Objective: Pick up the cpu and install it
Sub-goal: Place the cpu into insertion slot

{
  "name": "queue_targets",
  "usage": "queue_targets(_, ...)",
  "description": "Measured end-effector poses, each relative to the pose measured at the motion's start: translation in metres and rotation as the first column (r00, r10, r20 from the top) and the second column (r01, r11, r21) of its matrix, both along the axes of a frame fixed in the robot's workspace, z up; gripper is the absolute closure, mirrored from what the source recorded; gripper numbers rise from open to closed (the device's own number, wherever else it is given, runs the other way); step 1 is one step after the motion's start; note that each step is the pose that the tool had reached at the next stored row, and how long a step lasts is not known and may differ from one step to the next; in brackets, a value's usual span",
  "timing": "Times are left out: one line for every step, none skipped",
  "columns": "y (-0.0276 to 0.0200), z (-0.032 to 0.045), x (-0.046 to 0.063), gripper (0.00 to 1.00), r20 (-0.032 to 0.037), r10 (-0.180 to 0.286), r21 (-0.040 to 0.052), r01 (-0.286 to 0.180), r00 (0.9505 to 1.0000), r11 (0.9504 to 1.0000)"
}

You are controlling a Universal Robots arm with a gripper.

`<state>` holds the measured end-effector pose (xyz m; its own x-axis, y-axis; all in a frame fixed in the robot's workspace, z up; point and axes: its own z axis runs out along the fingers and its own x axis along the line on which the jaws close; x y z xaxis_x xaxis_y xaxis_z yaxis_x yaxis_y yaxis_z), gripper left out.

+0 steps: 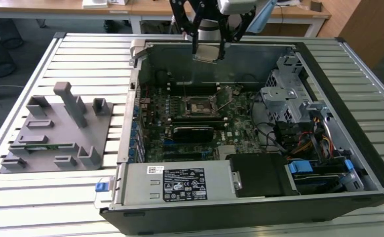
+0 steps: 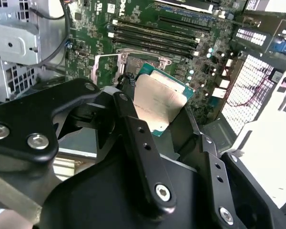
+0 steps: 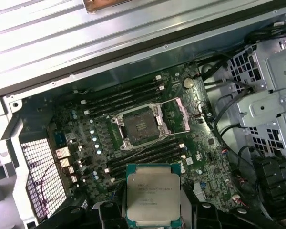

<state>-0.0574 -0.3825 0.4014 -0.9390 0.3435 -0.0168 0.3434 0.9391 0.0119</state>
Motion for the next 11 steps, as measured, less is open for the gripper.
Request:
queue_targets(0.0001, -0.0001, 0.0, 0.46, 0.0002, -0.012, -0.0007, 0.012, 0.9999, 0.9999)
queue_targets(0.0001, -0.0003, 0.0, 0.46, 0.0003, -0.023, -0.0014, 0.023, 0.9997, 0.9997)
queue_targets(0.0002, -0.0004, 0.0, 0.46, 0.0005, -0.036, -0.0021, 0.036, 0.9994, 0.9994)
queue_targets(0.0002, -0.0005, 0.0, 0.46, 0.0006, -0.048, -0.0027, 0.048, 0.9989, 0.9988)
queue_targets(0.0003, -0.0006, 0.0, 0.46, 0.0007, -0.061, -0.0032, 0.061, 0.9981, 0.9981)
queue_targets(0.0004, -0.0007, 0.0, 0.46, 0.0009, -0.075, -0.0038, 0.075, 0.9972, 0.9972)
queue_targets(0.0005, -0.0008, 0.0, 0.46, 0.001, -0.087, -0.0045, 0.087, 0.9962, 0.9962)
queue_targets(0.0006, -0.0009, 0.0, 0.46, 0.0011, -0.099, -0.005, 0.099, 0.9951, 0.9951)
queue_targets(0.0006, -0.0011, 0.0, 0.46, 0.0013, -0.111, -0.0056, 0.111, 0.9939, 0.9938)
queue_targets(0.0007, -0.0012, 0.0, 0.46, 0.0014, -0.123, -0.0062, 0.123, 0.9925, 0.9924)
queue_targets(0.0009, -0.0012, 0.0, 0.46, 0.0015, -0.135, -0.0067, 0.135, 0.9909, 0.9909)
